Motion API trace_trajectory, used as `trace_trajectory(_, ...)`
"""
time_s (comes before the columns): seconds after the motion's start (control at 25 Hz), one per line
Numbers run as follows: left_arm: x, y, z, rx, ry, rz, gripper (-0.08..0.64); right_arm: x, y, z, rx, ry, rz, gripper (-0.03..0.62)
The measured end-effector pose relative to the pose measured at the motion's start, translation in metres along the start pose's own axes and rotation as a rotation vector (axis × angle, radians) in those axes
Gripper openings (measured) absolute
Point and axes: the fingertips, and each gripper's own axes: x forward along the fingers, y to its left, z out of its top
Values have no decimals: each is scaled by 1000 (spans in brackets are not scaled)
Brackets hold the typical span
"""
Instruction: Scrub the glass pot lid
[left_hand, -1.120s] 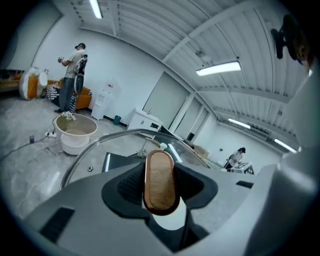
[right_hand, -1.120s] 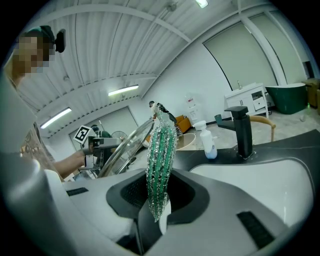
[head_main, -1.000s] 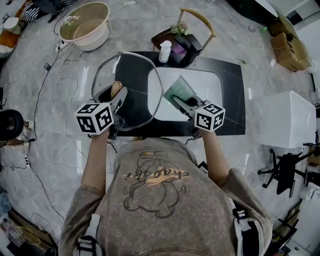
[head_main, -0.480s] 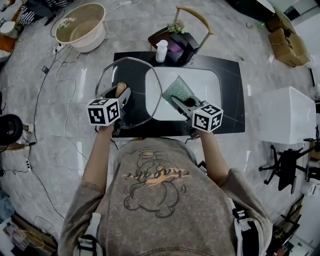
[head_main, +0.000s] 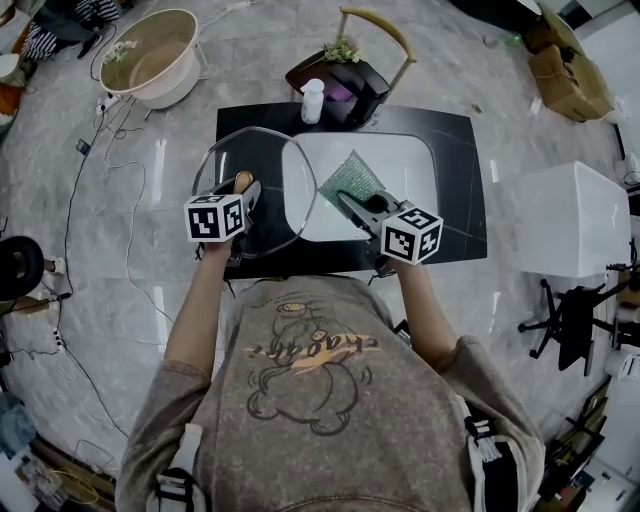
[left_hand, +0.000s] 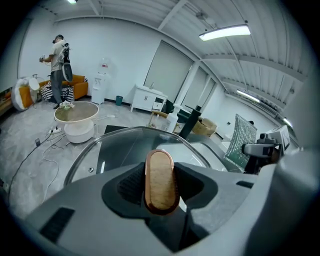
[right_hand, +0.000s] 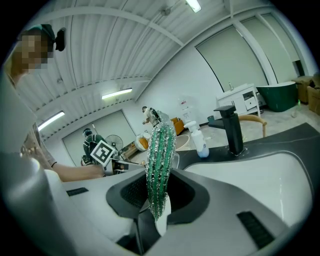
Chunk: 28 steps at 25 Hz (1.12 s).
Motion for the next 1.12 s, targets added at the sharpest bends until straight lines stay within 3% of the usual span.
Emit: trace_trajectory(1.12,50,10,-30,66,156,83,173,-11,-7,-10,31,-4,-34,94)
